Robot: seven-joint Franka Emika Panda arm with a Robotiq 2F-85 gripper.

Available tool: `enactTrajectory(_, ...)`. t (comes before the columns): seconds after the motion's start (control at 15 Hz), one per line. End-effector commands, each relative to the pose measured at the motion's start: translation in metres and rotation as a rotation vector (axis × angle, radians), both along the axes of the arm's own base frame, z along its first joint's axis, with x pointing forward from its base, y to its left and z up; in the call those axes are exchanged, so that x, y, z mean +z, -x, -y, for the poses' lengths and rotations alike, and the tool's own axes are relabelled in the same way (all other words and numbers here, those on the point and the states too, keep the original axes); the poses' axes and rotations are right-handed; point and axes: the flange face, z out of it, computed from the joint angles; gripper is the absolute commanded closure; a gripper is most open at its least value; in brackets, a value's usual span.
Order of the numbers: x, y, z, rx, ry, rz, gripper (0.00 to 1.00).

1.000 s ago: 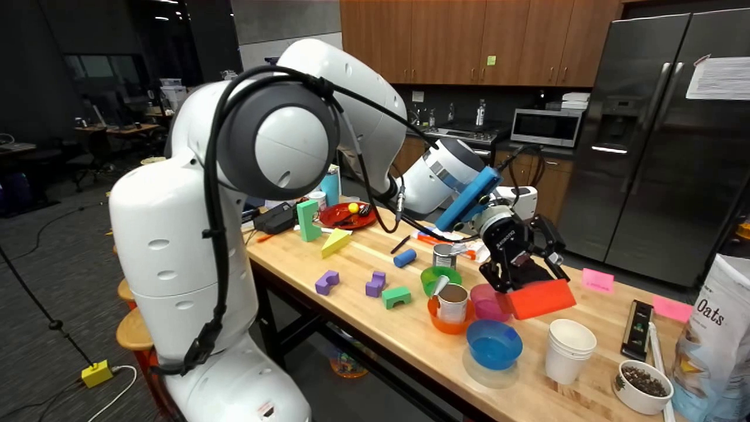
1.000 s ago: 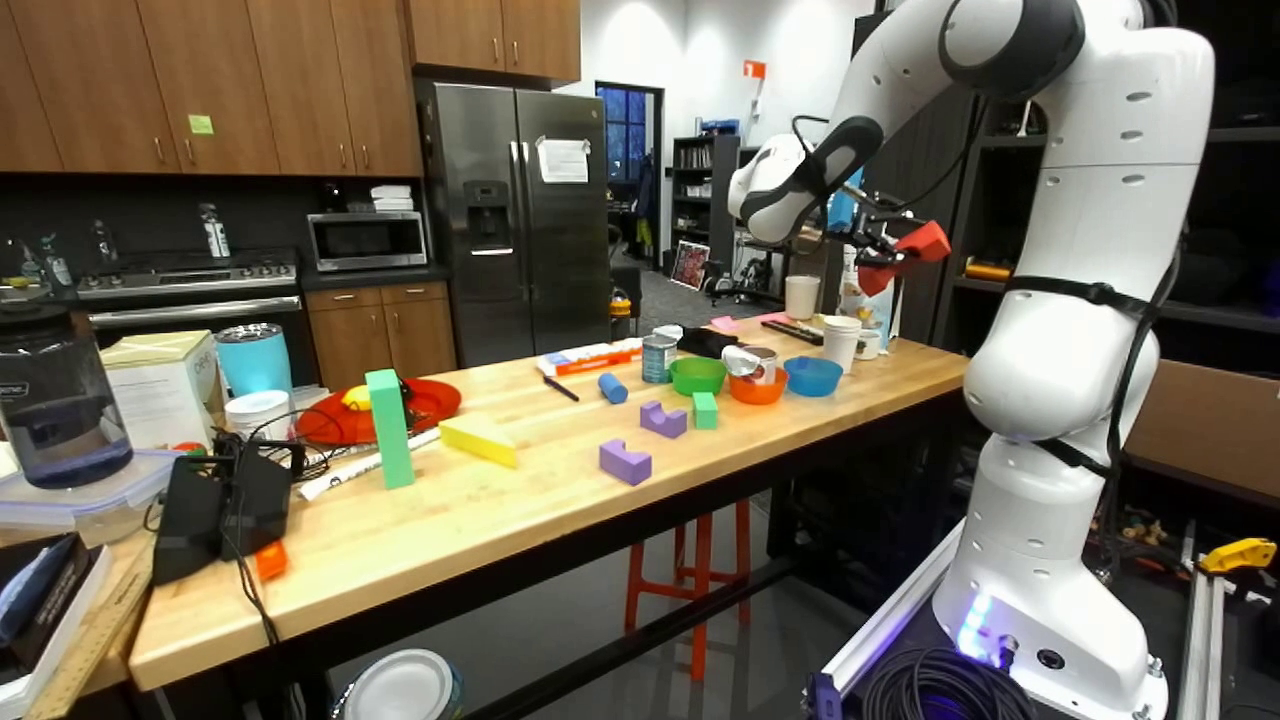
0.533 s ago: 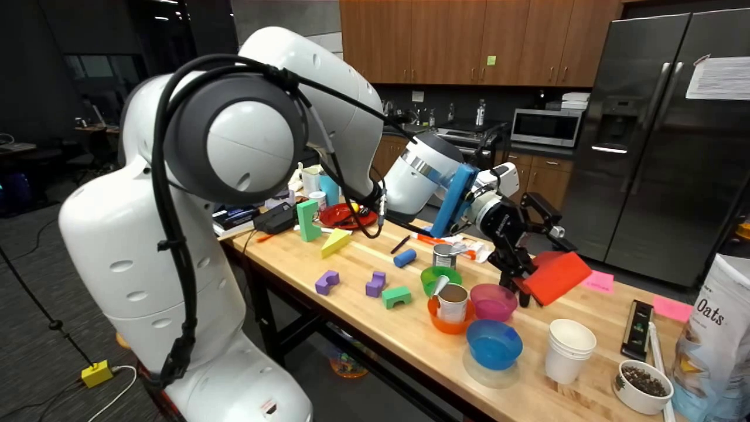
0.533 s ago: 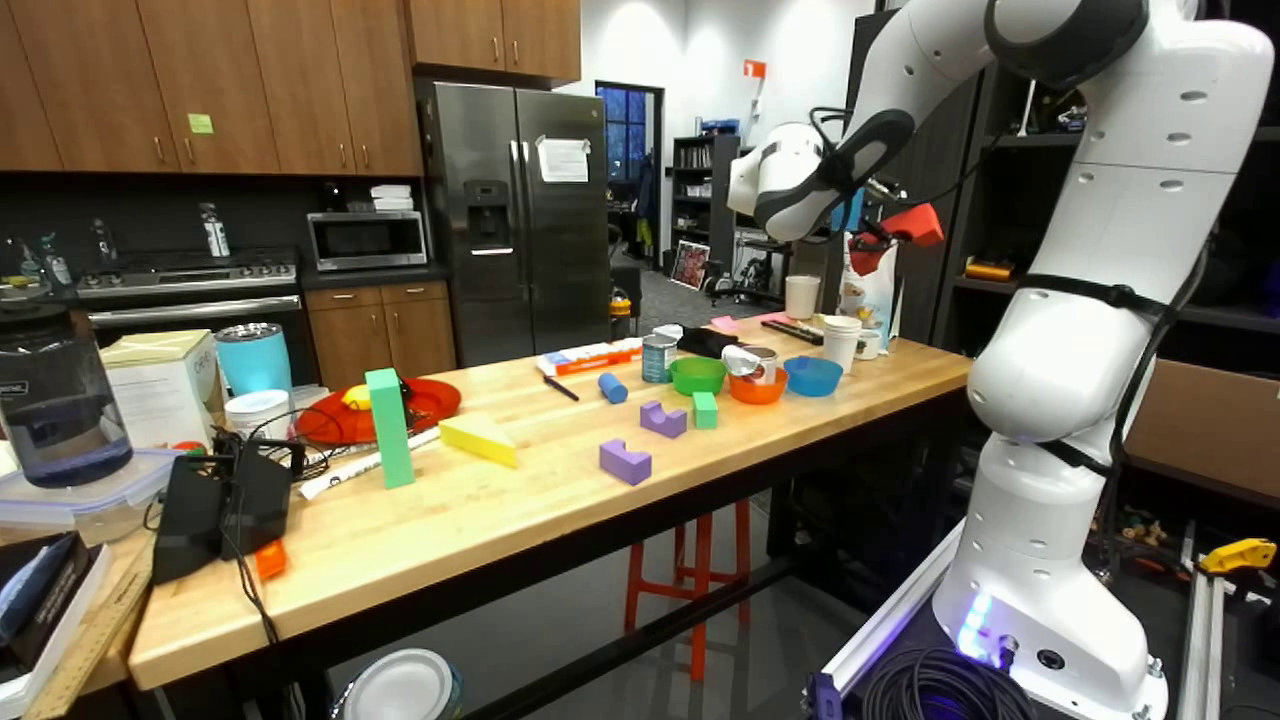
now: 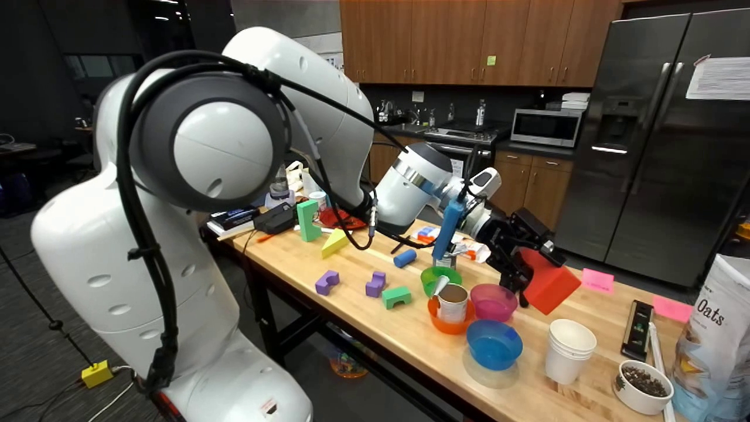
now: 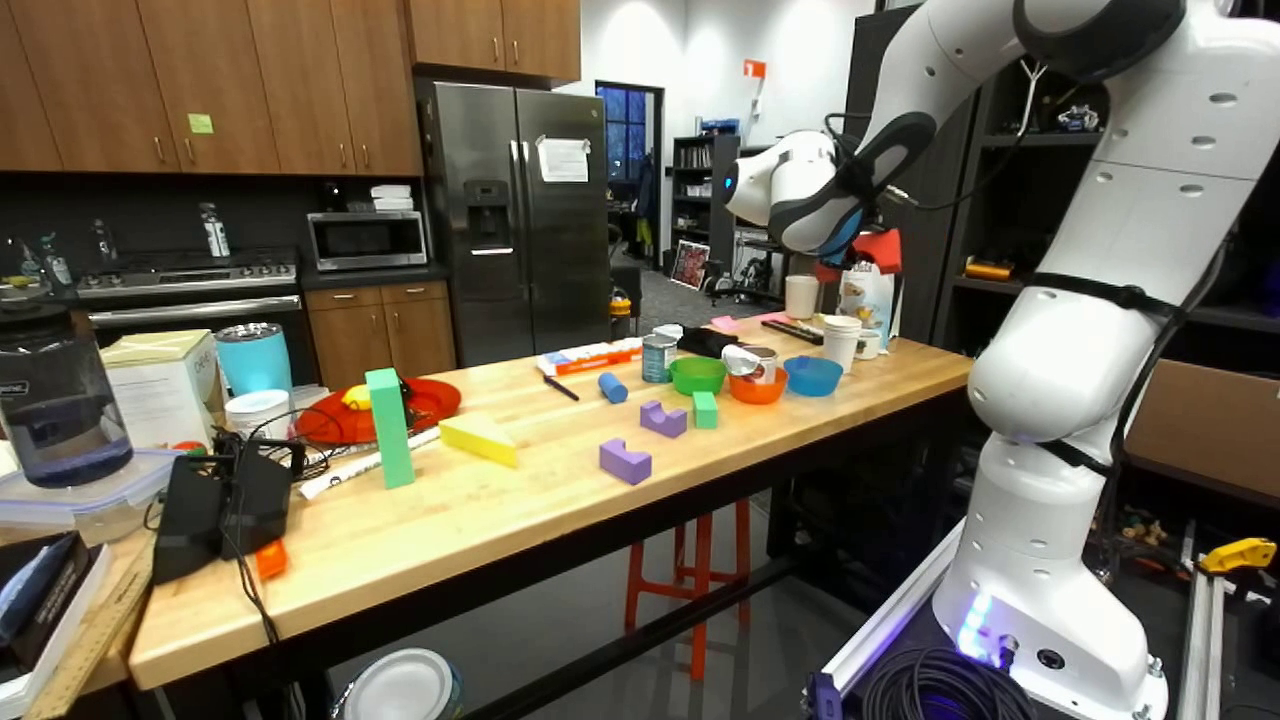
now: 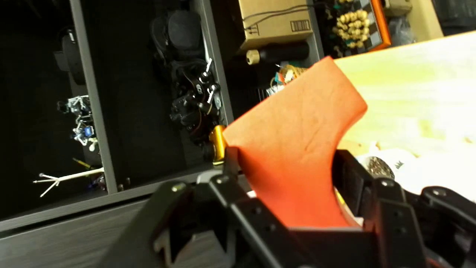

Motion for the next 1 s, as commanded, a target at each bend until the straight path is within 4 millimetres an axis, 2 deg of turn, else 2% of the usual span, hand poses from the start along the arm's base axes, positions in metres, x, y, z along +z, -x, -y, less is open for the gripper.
enactTrajectory(0.0,-0.015,0.002,-0.005,0.049,-0.060,0.186,0.61)
enactTrajectory(0.53,-0.064,-0.012,-0.012,0.178,-0.384,0.466,0.61)
enactTrajectory(0.93,-0.096,-0.009,-0.008,0.201,-0.582,0.498,0.61)
